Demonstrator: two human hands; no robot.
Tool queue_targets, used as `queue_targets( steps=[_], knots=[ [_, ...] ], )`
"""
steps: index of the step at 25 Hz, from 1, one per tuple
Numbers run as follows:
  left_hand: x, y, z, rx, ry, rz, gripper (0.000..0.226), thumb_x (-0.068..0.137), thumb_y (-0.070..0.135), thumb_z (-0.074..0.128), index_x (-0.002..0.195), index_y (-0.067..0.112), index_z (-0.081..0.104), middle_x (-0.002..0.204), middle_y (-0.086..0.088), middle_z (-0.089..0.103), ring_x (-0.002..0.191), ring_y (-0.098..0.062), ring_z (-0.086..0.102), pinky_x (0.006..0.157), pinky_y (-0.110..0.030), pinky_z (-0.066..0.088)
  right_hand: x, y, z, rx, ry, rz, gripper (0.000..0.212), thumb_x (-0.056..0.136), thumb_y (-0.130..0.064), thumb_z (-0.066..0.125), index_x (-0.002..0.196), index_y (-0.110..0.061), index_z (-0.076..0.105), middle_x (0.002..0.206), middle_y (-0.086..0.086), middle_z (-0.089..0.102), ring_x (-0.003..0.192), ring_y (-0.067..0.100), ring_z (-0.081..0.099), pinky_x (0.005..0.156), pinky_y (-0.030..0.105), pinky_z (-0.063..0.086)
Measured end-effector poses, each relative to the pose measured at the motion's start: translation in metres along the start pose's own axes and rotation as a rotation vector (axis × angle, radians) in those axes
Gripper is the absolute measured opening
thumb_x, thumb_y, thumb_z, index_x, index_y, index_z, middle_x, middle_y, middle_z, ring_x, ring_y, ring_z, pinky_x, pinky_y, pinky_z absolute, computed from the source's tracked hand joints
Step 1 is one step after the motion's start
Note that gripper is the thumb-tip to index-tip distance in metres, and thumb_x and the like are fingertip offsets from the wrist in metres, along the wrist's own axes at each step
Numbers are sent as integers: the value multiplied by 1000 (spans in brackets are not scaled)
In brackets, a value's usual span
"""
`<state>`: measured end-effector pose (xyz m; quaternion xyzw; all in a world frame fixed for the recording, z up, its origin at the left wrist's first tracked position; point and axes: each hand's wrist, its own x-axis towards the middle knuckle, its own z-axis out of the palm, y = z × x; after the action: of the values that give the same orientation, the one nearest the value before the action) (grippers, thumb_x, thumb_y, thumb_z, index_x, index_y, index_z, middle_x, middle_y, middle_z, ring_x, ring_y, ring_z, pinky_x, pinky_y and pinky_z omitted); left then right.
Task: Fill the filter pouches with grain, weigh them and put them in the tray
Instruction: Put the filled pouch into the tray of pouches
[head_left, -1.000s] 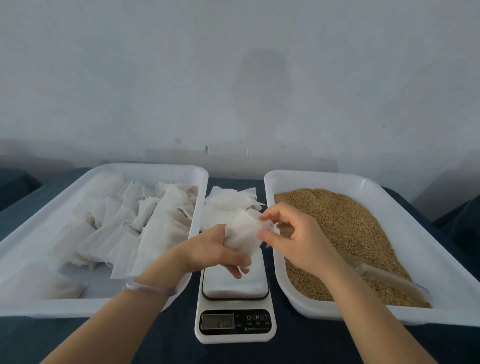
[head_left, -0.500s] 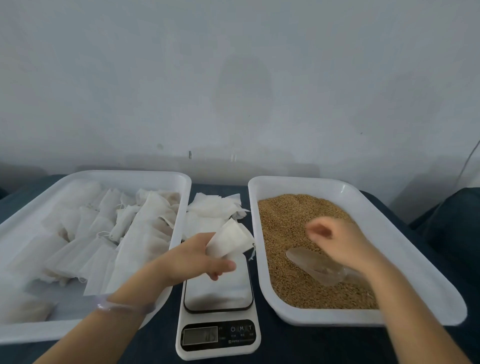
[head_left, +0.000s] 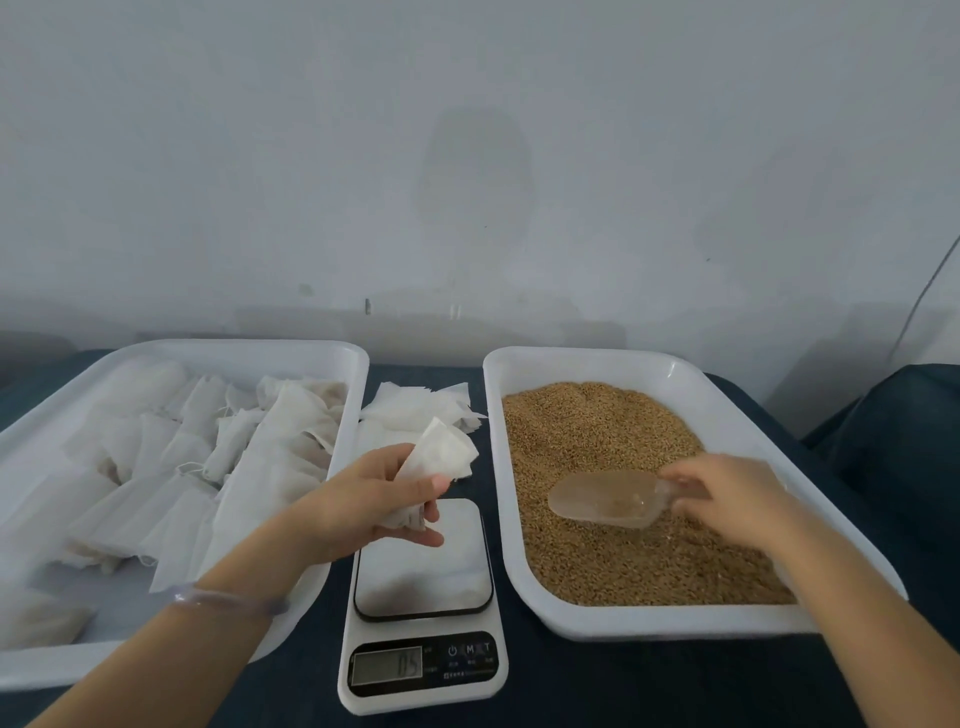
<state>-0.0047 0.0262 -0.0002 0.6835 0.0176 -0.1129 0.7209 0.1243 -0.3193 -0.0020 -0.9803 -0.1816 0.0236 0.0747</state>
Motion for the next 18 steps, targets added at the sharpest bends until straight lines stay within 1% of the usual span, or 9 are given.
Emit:
queue_targets(
  steps=[2, 3, 5, 7, 10, 12, 14, 16, 18],
  knots=[
    [0, 2, 1, 17, 27, -2, 45, 68, 21, 84, 103, 10, 58, 86, -7, 63, 73, -15, 64, 66, -35, 56, 0, -8, -3, -135, 15, -104, 33, 81, -36, 66, 111, -47, 58, 105, -28, 55, 107, -3, 43, 115, 43, 5],
    [-1, 2, 1, 24, 39, -7, 51, 65, 21, 86, 106, 11, 57, 91, -8, 64, 76, -17, 66, 65, -35, 56, -1, -13, -2, -156, -9, -150, 33, 81, -38, 65, 111, -48, 58, 104, -29, 54, 108, -4, 41, 114, 41, -1],
    [-2, 3, 2, 26, 53, -11, 60, 57, 23, 85, 108, 13, 56, 92, -9, 67, 78, -20, 67, 63, -35, 56, -5, -20, 7, -104, -69, -198, 30, 81, -39, 65, 109, -50, 58, 105, -30, 54, 110, -4, 40, 115, 40, -2],
    [-2, 3, 2, 38, 58, -15, 62, 55, 19, 85, 109, 14, 55, 88, -8, 68, 76, -20, 67, 62, -35, 56, -9, -19, 11, 20, -111, -192, 28, 81, -38, 66, 102, -53, 55, 103, -32, 54, 110, -4, 44, 116, 41, 3],
    [-2, 7, 5, 98, 56, -5, 54, 62, 6, 84, 107, 11, 55, 82, -5, 68, 71, -17, 65, 63, -33, 56, -14, -8, 4, 236, -135, -147, 31, 81, -34, 68, 96, -56, 53, 102, -30, 59, 106, -3, 49, 112, 45, 25],
    [-1, 11, 11, 133, 61, 20, 52, 58, 8, 81, 105, 8, 58, 78, -2, 68, 70, -14, 66, 63, -30, 55, -17, 0, -1, 326, -137, -123, 34, 81, -30, 69, 98, -55, 53, 105, -27, 61, 109, 2, 52, 106, 45, 35],
    [3, 16, 23, 136, 49, 71, 49, 58, 7, 78, 104, 5, 60, 76, 1, 68, 72, -13, 67, 64, -28, 55, -22, 6, -2, 409, -135, -109, 35, 82, -27, 69, 100, -52, 53, 108, -26, 60, 110, 2, 54, 104, 43, 40],
    [10, 21, 39, 148, 29, 130, 44, 63, -1, 78, 103, 2, 61, 77, 0, 67, 73, -14, 67, 65, -27, 55, -26, 11, -4, 482, -97, -88, 35, 83, -24, 68, 101, -50, 53, 110, -25, 58, 110, 4, 54, 101, 38, 43],
    [21, 25, 57, 198, 42, 170, 37, 69, -7, 76, 102, 1, 60, 78, -1, 65, 71, -12, 66, 63, -23, 54, -29, 17, -10, 448, -26, -78, 34, 83, -26, 67, 101, -51, 54, 106, -27, 57, 109, 3, 55, 99, 34, 41]
  ],
)
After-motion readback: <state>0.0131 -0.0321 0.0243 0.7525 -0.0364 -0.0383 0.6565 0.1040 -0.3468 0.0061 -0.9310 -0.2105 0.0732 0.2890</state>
